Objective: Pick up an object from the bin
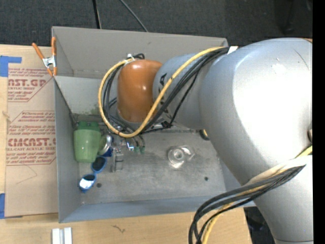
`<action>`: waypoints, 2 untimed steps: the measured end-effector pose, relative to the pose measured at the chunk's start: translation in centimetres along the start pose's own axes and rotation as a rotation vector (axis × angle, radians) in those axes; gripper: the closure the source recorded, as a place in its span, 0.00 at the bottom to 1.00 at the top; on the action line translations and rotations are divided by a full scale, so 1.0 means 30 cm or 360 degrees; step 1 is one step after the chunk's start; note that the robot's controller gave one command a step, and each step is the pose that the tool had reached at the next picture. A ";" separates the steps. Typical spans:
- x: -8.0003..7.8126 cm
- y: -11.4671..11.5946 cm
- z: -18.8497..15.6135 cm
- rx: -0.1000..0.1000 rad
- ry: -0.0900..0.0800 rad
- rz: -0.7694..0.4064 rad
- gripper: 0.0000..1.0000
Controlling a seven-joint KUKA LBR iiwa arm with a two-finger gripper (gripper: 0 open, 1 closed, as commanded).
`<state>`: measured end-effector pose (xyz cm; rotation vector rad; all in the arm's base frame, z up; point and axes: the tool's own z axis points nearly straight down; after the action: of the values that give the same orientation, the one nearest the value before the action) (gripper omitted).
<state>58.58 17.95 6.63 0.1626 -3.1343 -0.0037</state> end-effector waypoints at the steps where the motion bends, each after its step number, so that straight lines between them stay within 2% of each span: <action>1: -0.006 -0.010 -0.011 0.0002 -0.0008 0.0005 1.00; 2: 0.139 0.217 -0.109 -0.0002 -0.0004 0.0353 1.00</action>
Offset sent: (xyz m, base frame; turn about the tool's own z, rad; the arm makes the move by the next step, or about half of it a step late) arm 0.0000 0.0000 0.0000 0.0000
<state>53.76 24.00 9.92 -0.1854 -3.1353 -0.0049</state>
